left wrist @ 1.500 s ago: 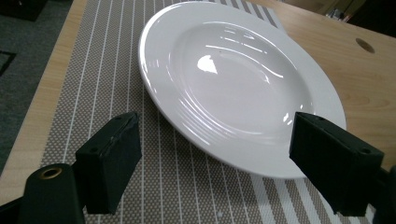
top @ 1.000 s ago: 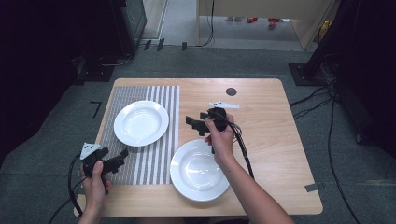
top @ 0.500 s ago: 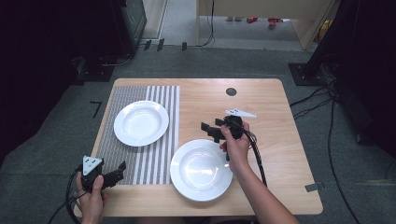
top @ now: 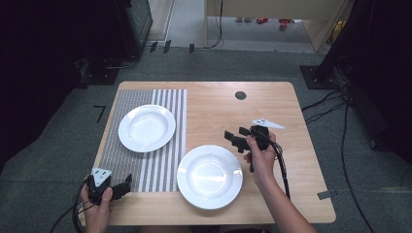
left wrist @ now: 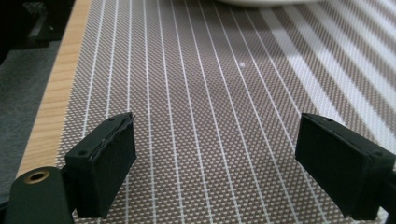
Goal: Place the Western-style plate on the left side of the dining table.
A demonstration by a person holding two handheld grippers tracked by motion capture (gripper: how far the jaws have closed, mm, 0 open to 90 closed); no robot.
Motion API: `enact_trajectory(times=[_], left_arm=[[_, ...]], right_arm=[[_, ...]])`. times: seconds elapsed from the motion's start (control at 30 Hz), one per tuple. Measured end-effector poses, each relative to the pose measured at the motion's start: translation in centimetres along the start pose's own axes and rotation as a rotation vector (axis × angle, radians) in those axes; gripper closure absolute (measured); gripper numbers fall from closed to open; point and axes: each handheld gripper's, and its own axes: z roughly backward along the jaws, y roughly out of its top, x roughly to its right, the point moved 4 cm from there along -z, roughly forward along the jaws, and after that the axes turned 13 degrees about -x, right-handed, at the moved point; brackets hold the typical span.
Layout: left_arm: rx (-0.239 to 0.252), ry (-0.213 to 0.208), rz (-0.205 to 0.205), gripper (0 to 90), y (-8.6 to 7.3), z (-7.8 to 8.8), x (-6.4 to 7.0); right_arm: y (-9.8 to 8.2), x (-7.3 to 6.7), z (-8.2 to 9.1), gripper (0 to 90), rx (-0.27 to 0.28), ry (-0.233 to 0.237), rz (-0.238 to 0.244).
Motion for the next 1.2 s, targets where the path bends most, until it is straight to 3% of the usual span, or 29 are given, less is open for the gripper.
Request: enact_trajectory(times=[0.07,0.17,0.77,1.2], left_arm=[[-0.027,0.006,0.005,12.0,0.0,-0.2,0.0],[-0.04,-0.017,0.025,11.6,0.0,-0.3,-0.2],[-0.041,-0.021,0.021,11.7,0.0,-0.3,-0.2],[-0.041,-0.021,0.022,11.7,0.0,-0.3,-0.2]], right_arm=[[-0.2,0.7,0.5,25.2,0.008,-0.009,-0.012],[-0.6,1.7,1.3,25.1,0.019,-0.026,-0.025],[-2.5,7.0,7.0,24.7,0.071,-0.124,-0.095],[-5.7,11.0,10.3,24.5,0.076,-0.207,-0.154]])
